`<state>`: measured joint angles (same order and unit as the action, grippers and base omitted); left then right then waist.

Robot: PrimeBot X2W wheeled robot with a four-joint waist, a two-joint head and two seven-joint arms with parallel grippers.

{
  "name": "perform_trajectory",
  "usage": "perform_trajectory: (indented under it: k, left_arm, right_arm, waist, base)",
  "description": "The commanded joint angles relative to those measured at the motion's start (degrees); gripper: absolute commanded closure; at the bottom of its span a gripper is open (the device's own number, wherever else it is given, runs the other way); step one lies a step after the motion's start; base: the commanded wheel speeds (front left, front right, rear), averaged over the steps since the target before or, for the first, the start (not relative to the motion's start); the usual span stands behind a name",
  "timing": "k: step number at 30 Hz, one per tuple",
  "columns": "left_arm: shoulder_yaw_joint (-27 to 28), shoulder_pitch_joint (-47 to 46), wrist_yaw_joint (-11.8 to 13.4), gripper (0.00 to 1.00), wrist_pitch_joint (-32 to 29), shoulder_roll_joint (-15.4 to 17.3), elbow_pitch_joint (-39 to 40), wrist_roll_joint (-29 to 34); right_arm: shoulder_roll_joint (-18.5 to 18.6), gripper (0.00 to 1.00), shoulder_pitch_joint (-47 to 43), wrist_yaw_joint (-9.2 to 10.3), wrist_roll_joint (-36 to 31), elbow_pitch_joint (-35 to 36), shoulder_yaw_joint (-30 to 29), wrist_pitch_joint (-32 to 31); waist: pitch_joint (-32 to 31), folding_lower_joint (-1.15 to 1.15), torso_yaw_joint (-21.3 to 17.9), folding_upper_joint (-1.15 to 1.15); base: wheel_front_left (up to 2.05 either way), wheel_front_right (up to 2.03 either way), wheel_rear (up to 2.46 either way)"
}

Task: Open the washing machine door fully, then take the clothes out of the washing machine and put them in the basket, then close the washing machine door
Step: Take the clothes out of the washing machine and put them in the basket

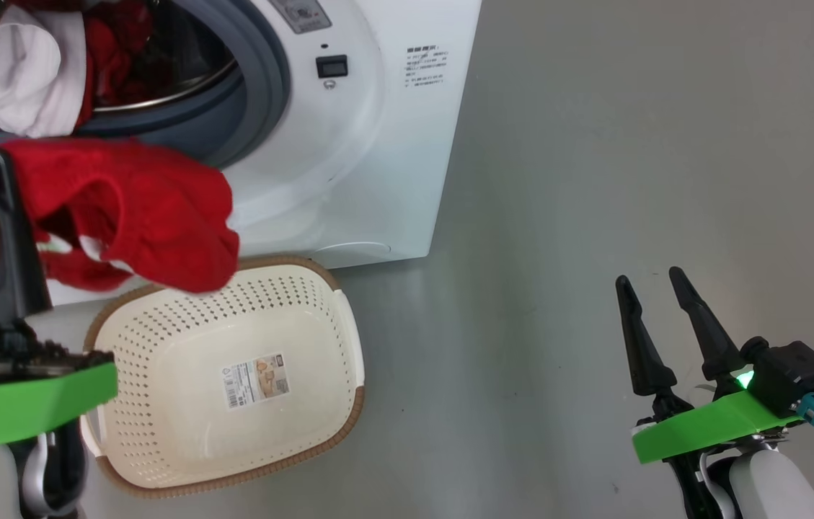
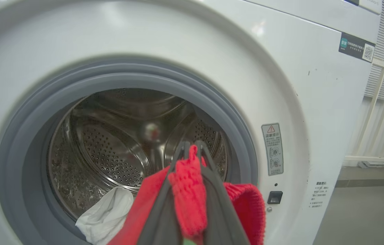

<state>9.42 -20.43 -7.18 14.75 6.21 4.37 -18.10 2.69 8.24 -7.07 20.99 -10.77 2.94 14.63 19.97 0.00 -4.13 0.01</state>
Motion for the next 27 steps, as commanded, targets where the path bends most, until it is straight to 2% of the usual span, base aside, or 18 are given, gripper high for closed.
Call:
perform_trajectory:
  k: [1, 6, 13, 27]
  left_arm:
    - [1.80, 1.35, -0.30, 1.00, 0.25, 1.26, 0.57, 0.63]
    - [1.86, 2.54, -0.30, 1.00, 0.25, 1.06, -1.99, 0.27]
    - [-0.37, 3.73, -0.31, 1.00, 0.25, 1.24, -10.82, -0.14]
    - [-6.13, -1.95, -0.31, 1.00, 0.25, 5.44, -30.83, -1.76]
  right_arm:
    - [0.19, 0.00, -0.16, -0.42, -0.18, 1.30, 1.49, 0.37]
    - [0.19, 0.00, 0.31, -0.42, 0.13, 1.51, 1.85, 0.37]
    - [0.19, 0.00, 0.99, -0.42, 0.39, 1.75, 2.14, 0.37]
    - [0.19, 0.00, 3.93, -0.42, 0.35, 2.84, 3.65, 0.37]
  waist:
    - [0.36, 0.00, -0.13, -0.01]
    - [1.55, 0.00, -0.48, -0.01]
    - [4.02, 0.00, -0.53, -0.01]
    - [11.83, 0.00, -1.15, -0.01]
  base:
    - [0.00, 0.00, 0.00]
    - [0.00, 0.00, 0.00]
    - [0.00, 0.00, 0.00]
    - [0.00, 0.00, 0.00]
